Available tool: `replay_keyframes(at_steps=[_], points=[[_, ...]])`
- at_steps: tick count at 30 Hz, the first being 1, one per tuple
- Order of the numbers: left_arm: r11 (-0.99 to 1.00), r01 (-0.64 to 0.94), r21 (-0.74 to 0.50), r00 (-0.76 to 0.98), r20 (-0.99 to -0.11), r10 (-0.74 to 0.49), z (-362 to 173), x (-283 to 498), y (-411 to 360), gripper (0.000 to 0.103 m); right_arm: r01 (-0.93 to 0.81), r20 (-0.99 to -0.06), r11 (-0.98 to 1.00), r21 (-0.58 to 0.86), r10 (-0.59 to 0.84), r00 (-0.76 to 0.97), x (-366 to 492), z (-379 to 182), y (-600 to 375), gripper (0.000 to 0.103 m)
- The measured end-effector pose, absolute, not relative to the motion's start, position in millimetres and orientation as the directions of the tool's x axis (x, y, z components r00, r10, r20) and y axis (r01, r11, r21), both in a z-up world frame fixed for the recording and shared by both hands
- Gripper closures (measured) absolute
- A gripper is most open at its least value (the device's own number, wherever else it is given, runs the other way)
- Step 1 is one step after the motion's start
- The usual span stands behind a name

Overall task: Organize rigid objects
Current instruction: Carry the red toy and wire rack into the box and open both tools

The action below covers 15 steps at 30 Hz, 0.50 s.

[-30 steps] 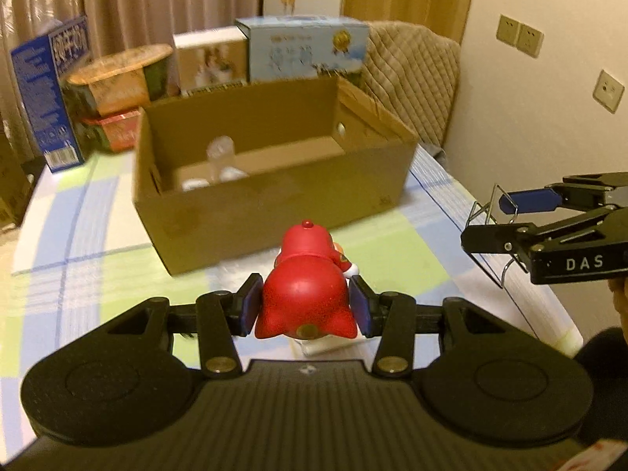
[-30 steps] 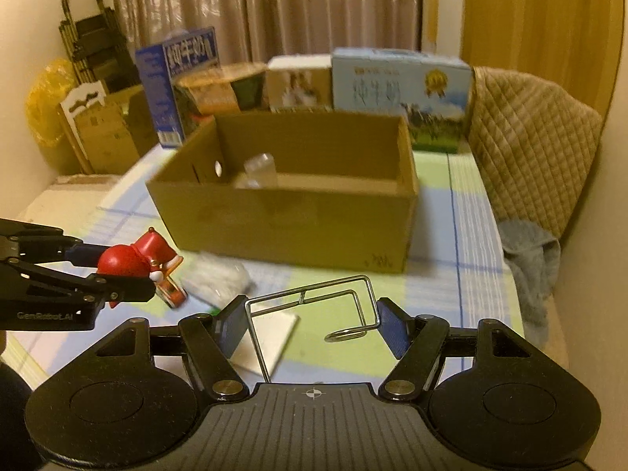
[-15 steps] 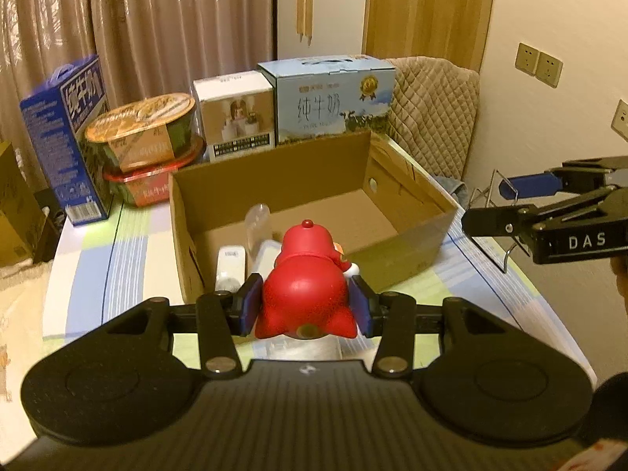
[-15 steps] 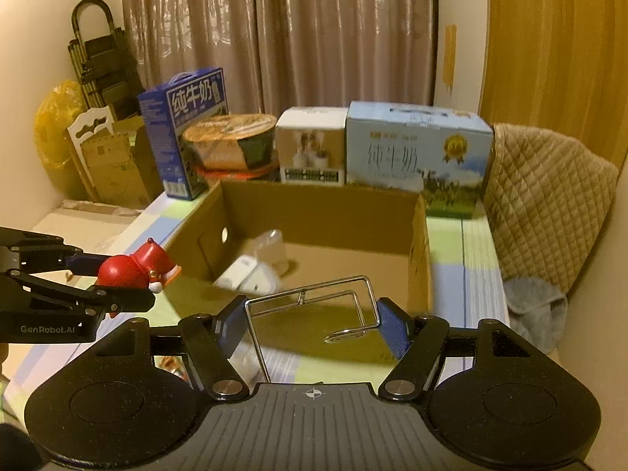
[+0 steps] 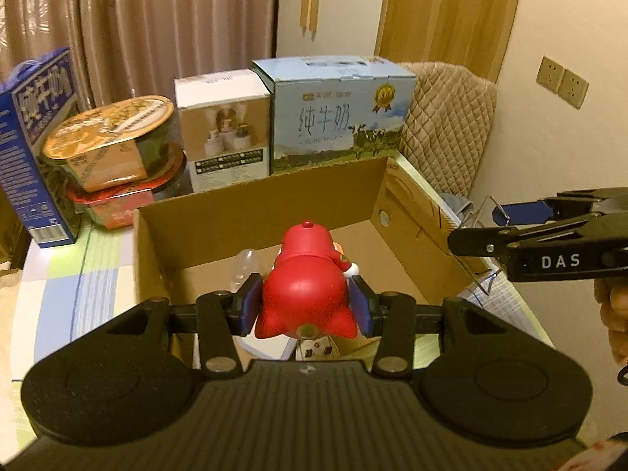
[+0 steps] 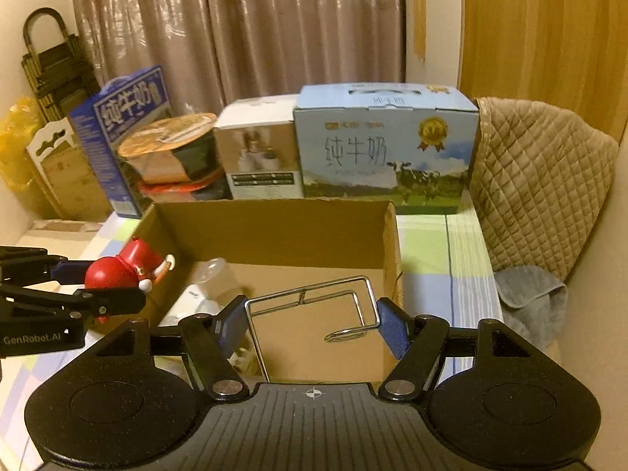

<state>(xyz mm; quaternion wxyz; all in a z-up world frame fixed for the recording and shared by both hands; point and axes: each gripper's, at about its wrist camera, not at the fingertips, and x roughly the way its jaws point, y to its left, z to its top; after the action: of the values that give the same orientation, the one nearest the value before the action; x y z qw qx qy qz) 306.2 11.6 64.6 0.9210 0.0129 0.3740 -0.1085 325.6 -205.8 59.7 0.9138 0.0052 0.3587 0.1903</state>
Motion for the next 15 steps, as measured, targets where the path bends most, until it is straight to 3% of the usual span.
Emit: replay_keyframes(at_steps=[15], points=[[0.972, 0.221, -0.078, 0.654, -0.728, -0.207, 23.9, 348.4, -5.7, 0.061, -0.284, -0.678, 0.94, 0.187, 0.333, 0.656, 360.1, 24.9, -210.3, 0.036]])
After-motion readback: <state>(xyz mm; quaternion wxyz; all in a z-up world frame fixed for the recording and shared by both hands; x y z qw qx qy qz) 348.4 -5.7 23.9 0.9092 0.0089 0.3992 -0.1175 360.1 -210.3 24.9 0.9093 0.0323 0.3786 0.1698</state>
